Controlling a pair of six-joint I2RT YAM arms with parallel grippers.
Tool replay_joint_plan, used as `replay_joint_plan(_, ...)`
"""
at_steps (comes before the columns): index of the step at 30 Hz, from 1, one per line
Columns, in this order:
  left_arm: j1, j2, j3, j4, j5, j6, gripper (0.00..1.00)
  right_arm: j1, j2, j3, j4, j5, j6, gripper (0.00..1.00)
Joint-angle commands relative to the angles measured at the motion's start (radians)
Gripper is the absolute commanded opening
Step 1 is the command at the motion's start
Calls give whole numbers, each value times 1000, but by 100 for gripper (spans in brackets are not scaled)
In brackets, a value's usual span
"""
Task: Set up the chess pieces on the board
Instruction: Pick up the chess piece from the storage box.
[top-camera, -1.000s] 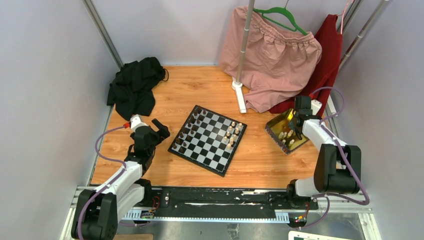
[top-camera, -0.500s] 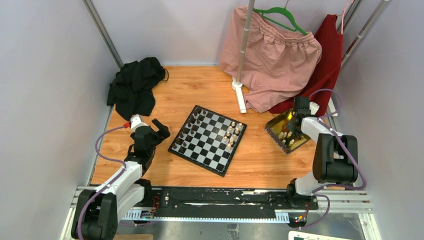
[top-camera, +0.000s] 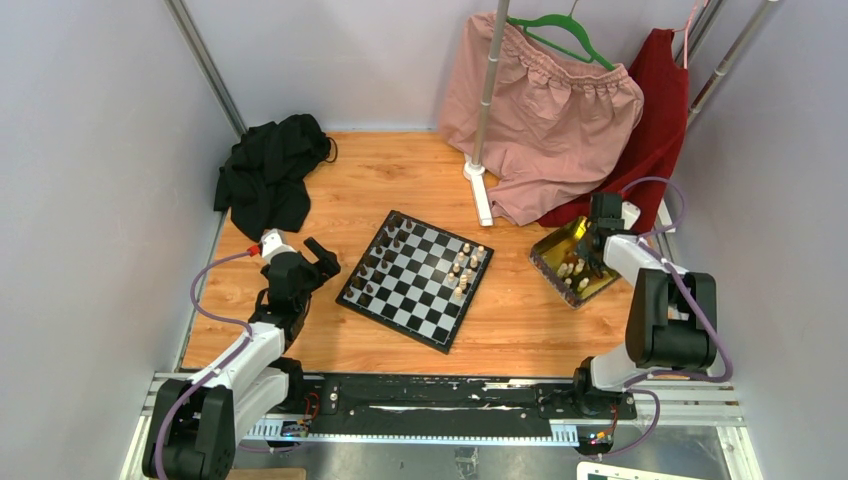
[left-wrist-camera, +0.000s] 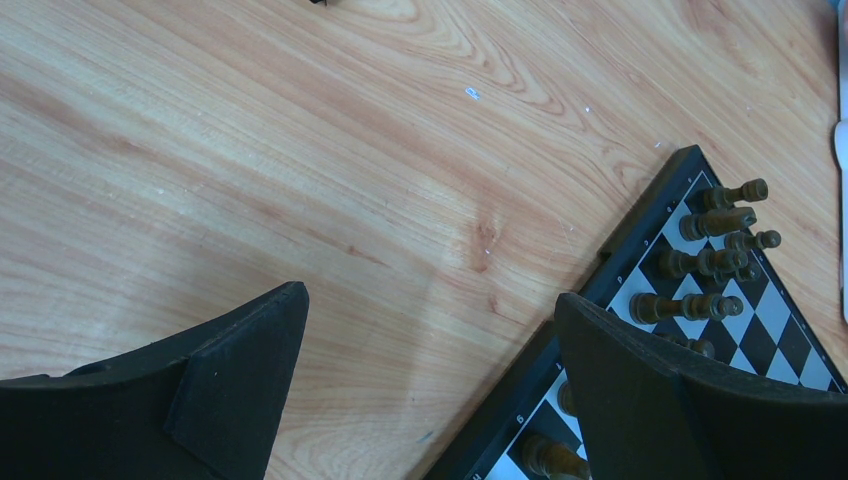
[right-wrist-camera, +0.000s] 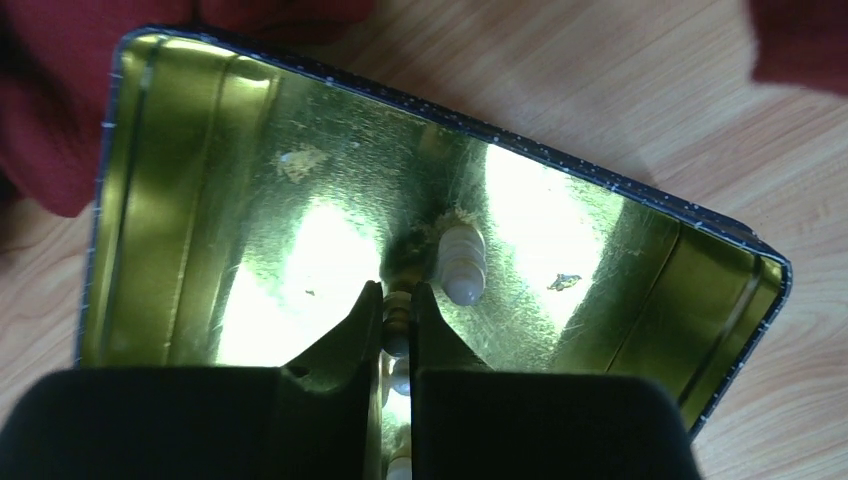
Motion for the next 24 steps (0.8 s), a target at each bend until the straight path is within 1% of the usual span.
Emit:
replay_joint_plan(1, 5, -3, -9, 36, -1, 12, 100, -16, -88, -28, 36, -37, 17, 0)
replay_joint_plan(6, 5, -5, -10, 36, -1, 13, 100, -16, -155, -62, 76, -78, 41, 0)
replay_joint_plan(9, 4, -4, -10, 36, -3, 13, 100, -14, -190, -77, 105, -138, 37, 0)
replay_joint_plan(12, 5, -2, -8, 37, -2, 13, 100, 26, -237, -73, 104, -176, 4, 0)
replay_joint_plan(14, 5, -2, -8, 37, -3, 13, 100, 95, -263, -37, 62, -176, -43, 0)
replay_joint_plan(16, 5, -4, -9, 36, -3, 13, 100, 203, -266, 16, 3, -157, -97, 0)
replay_joint_plan(20, 5, -5, -10, 35, -3, 14, 100, 422, -235, 111, -85, -137, -173, 0)
replay_joint_plan(21, 5, -6, -10, 35, -3, 13, 100, 495, -223, 131, -104, -129, -189, 0)
replay_joint_plan(24, 5, -11, -13, 36, -6, 13, 100, 651, -185, 195, -141, -86, -233, 0)
